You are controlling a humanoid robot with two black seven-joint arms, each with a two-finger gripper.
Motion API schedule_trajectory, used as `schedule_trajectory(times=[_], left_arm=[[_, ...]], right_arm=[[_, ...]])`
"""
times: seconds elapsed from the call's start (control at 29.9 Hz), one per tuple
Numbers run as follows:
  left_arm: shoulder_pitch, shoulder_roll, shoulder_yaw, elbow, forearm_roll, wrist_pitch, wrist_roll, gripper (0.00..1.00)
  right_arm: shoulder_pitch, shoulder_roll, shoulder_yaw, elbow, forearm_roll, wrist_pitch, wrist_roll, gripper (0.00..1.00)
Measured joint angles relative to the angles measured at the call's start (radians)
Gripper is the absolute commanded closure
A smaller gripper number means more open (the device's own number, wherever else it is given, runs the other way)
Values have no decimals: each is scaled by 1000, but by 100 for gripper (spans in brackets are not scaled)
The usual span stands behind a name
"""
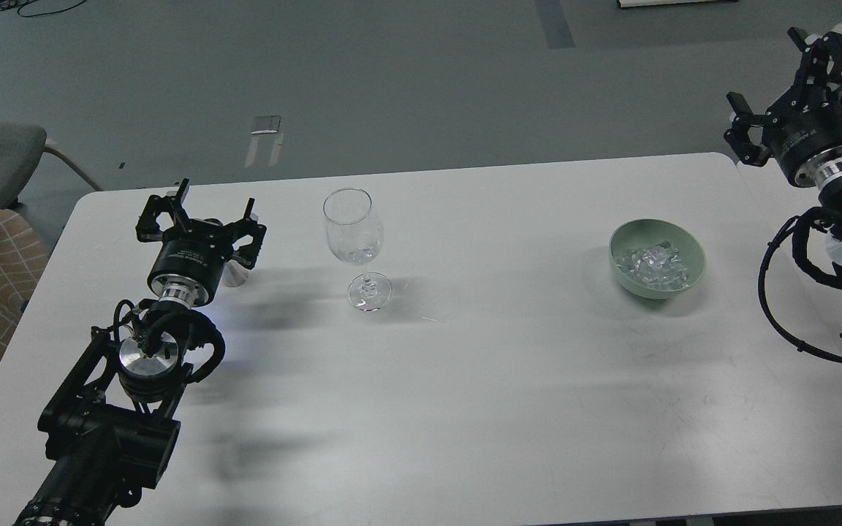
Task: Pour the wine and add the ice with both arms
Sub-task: 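Open the left gripper, release the jigger, and retract the left arm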
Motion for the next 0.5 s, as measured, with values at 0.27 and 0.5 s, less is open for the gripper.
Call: schedule_trajectory(times=[0.27, 0.5], left_arm=[[-1, 81, 1, -54, 0, 3, 2, 5], [-14, 167, -3, -171, 9, 83, 2, 5]], right_arm=[[0, -5, 2, 0, 0, 2, 0, 0], [0, -4, 6, 7, 2, 4, 0, 0]])
